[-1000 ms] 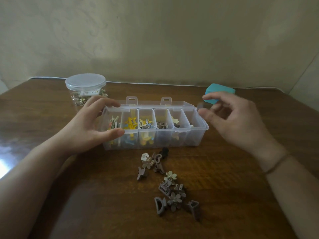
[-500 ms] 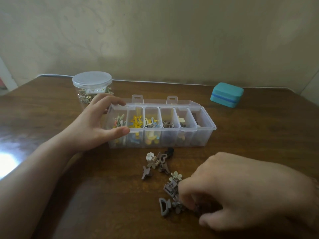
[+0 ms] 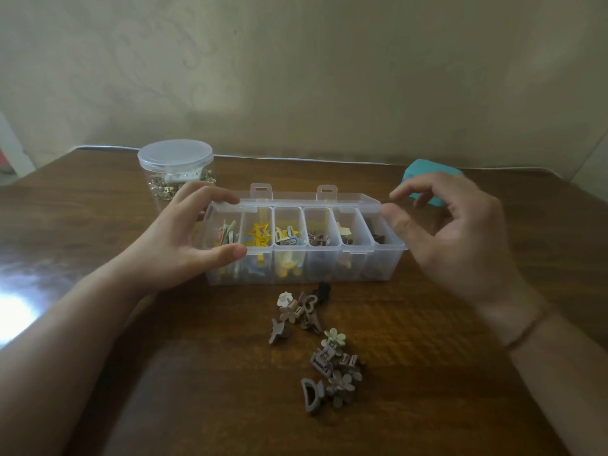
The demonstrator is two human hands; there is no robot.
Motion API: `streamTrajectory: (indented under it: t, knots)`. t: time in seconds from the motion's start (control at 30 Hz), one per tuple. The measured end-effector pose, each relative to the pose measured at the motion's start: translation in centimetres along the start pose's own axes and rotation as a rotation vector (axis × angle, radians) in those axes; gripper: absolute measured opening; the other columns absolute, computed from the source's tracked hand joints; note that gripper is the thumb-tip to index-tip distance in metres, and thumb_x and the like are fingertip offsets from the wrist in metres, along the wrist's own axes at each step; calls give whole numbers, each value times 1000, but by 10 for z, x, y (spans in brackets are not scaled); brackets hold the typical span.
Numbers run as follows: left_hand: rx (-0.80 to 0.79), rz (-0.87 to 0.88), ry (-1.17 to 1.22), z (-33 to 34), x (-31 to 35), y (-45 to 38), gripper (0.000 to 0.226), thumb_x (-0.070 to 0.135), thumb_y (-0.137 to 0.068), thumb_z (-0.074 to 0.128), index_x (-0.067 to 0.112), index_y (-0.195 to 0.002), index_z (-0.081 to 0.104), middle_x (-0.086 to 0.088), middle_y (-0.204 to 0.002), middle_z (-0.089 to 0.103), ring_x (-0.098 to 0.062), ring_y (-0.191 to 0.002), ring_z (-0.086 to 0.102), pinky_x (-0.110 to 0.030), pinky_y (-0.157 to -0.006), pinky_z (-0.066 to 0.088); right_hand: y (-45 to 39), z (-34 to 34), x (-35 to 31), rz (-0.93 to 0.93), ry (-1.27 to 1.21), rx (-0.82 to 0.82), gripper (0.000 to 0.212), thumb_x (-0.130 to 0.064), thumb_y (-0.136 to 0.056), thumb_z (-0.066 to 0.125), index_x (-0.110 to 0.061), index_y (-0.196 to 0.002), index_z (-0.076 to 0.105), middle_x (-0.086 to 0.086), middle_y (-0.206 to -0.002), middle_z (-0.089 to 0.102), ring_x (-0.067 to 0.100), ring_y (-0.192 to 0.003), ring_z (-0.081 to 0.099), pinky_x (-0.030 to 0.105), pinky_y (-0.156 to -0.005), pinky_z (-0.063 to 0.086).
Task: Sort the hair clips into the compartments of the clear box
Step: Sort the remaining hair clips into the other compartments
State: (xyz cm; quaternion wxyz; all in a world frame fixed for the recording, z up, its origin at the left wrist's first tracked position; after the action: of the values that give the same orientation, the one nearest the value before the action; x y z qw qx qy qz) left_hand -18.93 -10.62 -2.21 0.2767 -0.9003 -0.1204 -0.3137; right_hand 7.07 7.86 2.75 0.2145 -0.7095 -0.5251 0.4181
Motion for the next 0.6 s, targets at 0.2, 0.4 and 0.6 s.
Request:
streamTrajectory:
  t: [0.2, 0.4, 0.6]
  knots:
    - [-5, 20, 6, 0, 1, 0, 74, 75, -62, 66, 31, -121, 55, 13, -123, 44, -7, -121, 46, -30, -100, 41, 22, 48, -69, -315, 174, -629, 55, -65, -92, 29, -30, -125, 56, -7, -117, 64, 13, -97, 58, 36, -71, 52]
    - [-3, 28, 3, -1, 3, 1, 71, 66, -64, 68, 28, -122, 55, 11, -123, 45, -6, -122, 46, -29, -100, 41, 27, 65, -76, -388, 406, -770, 76, -75, -86, 3, -33, -122, 54, -1, -110, 62, 18, -90, 48, 34, -64, 40]
    - [-4, 35, -25, -1, 3, 1, 69, 65, -65, 68, 29, -122, 54, 9, -121, 44, -3, -120, 45, -13, -97, 36, 26, 68, -74, -376, 358, -805, 60, -67, -92, 19, -32, -110, 64, -10, -104, 61, 13, -92, 49, 33, -67, 47]
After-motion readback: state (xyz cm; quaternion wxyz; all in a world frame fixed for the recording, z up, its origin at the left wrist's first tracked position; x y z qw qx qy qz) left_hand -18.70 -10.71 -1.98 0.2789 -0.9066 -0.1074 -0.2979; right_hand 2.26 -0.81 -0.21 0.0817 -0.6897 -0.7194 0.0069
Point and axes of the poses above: each hand's wrist, its own y-axis away from the middle knuckle, its own z-axis out of the palm, x = y × z, the point moved 2 cm from there along -y, towards the middle knuckle
